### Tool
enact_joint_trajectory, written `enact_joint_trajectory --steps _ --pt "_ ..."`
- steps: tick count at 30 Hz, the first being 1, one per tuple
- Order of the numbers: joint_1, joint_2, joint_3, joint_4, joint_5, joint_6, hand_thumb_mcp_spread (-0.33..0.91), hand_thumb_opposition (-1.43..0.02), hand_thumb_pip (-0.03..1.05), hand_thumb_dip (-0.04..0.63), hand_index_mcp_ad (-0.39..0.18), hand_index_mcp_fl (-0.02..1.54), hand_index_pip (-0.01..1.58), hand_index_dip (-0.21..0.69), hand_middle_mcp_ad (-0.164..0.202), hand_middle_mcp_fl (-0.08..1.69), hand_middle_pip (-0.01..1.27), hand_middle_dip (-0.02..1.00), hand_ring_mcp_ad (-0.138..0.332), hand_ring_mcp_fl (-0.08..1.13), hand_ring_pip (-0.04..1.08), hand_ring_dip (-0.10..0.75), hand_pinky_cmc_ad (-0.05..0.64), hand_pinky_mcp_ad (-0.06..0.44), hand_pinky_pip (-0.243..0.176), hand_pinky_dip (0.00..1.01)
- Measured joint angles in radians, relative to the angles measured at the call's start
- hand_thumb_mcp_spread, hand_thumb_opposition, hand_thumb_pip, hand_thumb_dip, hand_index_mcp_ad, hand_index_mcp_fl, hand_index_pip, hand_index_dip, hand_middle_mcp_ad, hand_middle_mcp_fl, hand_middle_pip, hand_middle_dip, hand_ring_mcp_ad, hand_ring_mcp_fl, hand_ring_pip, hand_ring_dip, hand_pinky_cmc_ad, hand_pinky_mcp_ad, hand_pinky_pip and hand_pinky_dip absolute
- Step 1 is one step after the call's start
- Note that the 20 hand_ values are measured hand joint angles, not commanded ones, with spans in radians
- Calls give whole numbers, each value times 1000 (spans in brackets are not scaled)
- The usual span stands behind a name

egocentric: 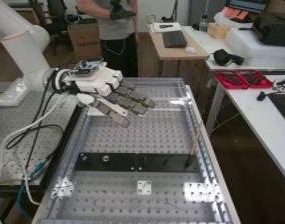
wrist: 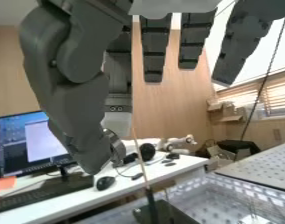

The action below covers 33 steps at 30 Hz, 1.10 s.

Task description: Grab the bearing and place it in the white container

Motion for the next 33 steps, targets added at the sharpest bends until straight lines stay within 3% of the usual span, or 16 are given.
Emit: enact_joint_trajectory --steps 14,22,28,33 --pt "235 196 -36 -13 187 -95 476 -1000 529 218 -86 670 1367 173 61 237 129 236 145 51 122 155 346 311 5 332" --pt "368 329 -93 -36 253 -156 476 -1000 529 218 -86 677 1365 173 61 237 129 239 148 51 122 155 346 311 19 297" --pt "478 420 -152 -52 282 -171 476 -997 531 218 -86 688 1349 173 61 234 129 239 148 51 122 155 349 311 19 286" --pt "567 455 -196 -68 304 -155 476 -1000 531 218 -86 688 1349 173 61 237 129 239 147 52 122 155 349 311 19 281"
